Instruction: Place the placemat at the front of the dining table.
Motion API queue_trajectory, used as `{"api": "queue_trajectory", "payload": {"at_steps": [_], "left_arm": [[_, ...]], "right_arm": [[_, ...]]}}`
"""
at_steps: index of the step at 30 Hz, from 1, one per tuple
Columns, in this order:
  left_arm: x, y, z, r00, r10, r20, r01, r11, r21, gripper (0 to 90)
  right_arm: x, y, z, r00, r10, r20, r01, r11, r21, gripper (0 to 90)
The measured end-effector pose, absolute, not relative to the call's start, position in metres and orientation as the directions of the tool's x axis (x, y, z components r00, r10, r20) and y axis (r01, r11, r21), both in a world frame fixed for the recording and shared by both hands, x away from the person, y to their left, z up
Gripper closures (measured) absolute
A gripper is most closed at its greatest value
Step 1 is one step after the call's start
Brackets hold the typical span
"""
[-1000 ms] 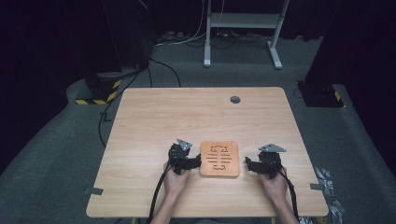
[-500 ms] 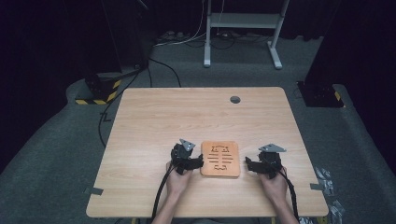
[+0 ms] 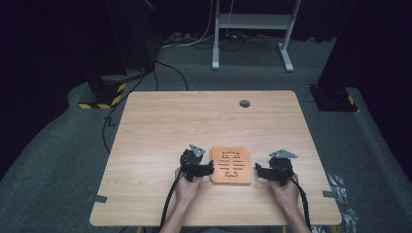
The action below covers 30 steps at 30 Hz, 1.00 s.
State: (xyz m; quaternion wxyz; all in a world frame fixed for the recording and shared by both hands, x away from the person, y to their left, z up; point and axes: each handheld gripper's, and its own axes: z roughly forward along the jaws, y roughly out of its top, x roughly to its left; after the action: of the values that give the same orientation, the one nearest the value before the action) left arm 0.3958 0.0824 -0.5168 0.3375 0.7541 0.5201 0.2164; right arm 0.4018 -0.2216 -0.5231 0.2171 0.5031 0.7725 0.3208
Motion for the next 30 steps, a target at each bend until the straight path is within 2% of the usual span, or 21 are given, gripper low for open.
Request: {"api": "queue_trajectory", "payload": {"at_steps": [12,24,30], "left_arm": [[0.395,0.076,-0.515,0.385,0.922,-0.045,0.628,-0.227,0.744,23.0],[0.394,0.079,-0.514,0.365,0.931,-0.008,0.634,-0.242,0.735,22.2],[0.394,0.070,-0.517,0.397,0.918,-0.020,0.628,-0.255,0.735,22.5]], "right_arm": [[0.402,-0.221,-0.523,-0.399,0.917,-0.012,0.638,0.287,0.714,19.6],[0.402,-0.222,-0.523,-0.400,0.917,-0.013,0.638,0.288,0.714,19.6],[0.402,-0.221,-0.523,-0.399,0.917,-0.012,0.638,0.287,0.714,19.6]]}}
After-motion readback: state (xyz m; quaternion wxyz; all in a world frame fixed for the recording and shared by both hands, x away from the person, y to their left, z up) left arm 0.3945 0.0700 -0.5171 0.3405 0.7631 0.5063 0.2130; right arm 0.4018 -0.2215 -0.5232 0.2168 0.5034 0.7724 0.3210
